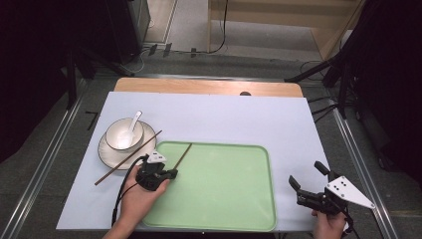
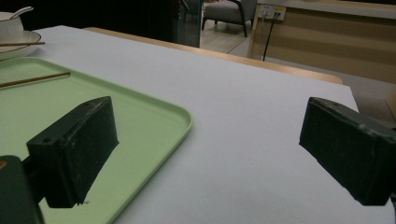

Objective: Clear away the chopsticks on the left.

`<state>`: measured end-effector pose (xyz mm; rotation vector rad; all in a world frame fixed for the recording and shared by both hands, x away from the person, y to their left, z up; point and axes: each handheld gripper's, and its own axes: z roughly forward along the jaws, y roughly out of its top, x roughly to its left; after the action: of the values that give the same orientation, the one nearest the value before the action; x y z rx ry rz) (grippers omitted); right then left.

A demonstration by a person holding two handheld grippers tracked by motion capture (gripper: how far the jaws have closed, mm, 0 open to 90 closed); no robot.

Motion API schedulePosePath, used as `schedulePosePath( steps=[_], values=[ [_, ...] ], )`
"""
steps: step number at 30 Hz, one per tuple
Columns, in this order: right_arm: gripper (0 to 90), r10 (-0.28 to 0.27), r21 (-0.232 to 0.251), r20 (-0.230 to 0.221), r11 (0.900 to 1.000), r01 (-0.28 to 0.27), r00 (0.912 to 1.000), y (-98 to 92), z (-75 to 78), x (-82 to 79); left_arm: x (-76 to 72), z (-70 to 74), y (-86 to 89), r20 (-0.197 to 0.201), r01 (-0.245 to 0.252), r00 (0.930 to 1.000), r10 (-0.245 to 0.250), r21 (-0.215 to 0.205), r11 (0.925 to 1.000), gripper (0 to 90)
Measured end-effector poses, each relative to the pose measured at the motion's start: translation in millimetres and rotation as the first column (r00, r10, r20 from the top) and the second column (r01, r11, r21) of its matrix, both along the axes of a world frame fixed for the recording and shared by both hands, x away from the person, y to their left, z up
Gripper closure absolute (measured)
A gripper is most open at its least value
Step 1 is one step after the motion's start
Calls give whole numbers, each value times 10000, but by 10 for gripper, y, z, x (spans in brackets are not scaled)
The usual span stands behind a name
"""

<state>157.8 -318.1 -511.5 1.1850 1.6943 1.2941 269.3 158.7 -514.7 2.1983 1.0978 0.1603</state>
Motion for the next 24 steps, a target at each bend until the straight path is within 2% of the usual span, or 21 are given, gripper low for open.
schedulePosePath(
  steps=[6, 13, 15, 20, 24],
  values=[
    [41, 4, 17, -9, 10000, -4, 10000, 1, 0, -2, 1, 1, 111, -208, -159, 9997, 155, -205, 9997, 900],
    [43, 19, 6, -6, 10000, -19, 10000, -1, 2, -4, 55, 1, 303, -25, -726, 9974, 725, -229, 9971, 900],
    [43, 11, 21, -4, 10000, -11, 10000, -4, -1, 1, 58, 1, 326, -37, -691, 9976, 690, -301, 9972, 900],
    [55, 19, 7, -2, 10000, -19, 10000, -1, 2, -2, 16, 8, 304, 270, -510, 9983, 509, 66, 9987, 900],
    [63, 17, 23, 18, 10000, -17, 10000, -7, 3, -6, 16, 15, 333, 279, -490, 9984, 494, -134, 9987, 900]
  ],
)
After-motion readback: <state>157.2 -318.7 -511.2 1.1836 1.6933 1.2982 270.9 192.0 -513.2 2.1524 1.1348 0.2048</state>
